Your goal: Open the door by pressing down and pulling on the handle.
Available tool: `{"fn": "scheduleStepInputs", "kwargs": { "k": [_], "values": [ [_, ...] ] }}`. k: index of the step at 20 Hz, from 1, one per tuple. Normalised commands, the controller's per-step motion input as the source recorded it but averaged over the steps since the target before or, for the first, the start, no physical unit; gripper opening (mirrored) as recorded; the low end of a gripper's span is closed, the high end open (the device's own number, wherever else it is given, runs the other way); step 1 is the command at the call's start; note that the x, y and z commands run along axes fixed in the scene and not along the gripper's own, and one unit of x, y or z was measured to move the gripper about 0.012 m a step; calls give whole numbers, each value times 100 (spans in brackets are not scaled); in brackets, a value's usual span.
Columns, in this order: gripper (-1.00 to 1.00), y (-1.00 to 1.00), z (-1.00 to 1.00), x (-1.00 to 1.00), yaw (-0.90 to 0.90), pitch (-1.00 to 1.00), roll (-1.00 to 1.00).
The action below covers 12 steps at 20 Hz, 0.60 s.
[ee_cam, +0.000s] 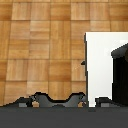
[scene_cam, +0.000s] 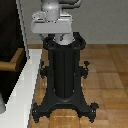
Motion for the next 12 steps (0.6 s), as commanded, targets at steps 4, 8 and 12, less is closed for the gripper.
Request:
{"fn": "scheduleStepInputs", "kwargs": {
  "k": [4, 8, 12],
  "values": [
    [100, -50, 0, 0, 0, 0, 0],
    [100, -50, 0, 0, 0, 0, 0],
    [100, -50, 0, 0, 0, 0, 0]
  ]
}}
